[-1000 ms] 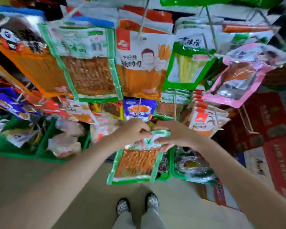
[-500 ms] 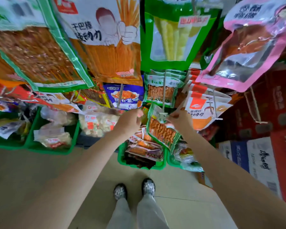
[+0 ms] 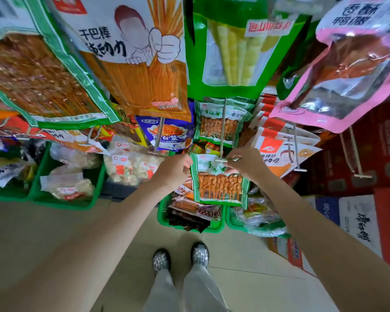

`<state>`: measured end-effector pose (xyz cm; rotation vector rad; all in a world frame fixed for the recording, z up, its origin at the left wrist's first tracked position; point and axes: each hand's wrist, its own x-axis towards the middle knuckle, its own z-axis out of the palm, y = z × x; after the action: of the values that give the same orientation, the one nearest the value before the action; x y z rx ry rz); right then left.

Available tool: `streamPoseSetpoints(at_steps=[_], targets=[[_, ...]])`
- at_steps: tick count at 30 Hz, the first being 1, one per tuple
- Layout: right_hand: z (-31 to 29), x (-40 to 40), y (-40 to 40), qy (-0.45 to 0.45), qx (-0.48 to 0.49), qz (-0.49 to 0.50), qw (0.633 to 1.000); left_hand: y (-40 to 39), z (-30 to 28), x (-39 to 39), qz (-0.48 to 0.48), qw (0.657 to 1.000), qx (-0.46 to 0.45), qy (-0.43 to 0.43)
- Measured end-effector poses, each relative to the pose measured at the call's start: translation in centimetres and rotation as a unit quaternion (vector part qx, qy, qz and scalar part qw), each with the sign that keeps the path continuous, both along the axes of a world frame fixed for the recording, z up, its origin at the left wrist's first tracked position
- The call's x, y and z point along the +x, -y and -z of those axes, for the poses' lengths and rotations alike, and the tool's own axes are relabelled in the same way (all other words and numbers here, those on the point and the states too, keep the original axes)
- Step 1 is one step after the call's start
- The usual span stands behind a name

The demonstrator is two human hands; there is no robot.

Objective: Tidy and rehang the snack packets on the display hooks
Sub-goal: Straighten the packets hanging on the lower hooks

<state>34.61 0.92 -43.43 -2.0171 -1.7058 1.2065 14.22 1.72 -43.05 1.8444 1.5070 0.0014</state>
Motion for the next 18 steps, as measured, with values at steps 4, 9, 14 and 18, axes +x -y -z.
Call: streamPoseSetpoints(at_steps=[4, 9, 14, 18], targets=[[-0.2, 0.4, -1.0, 0.000, 0.042, 0.057, 0.997, -0.1, -0.2, 0.3, 0.007, 1.000, -0.008, -0.004], [0.2, -0.5, -1.4, 0.012, -0.021, 0.042, 0.999, -0.2, -0.3, 0.2, 0.015, 1.000, -0.007, -0.009], [0.6, -0.3, -0.8, 0.022, 0.019, 0.062, 0.998, -0.6, -0.3, -0.3, 0.013, 1.000, -0.001, -0.007], [0.5, -0.2, -0.8, 0.025, 0.034, 0.064, 0.997, -0.1, -0.3, -0.5, 0.010, 1.000, 0.000, -0.001]])
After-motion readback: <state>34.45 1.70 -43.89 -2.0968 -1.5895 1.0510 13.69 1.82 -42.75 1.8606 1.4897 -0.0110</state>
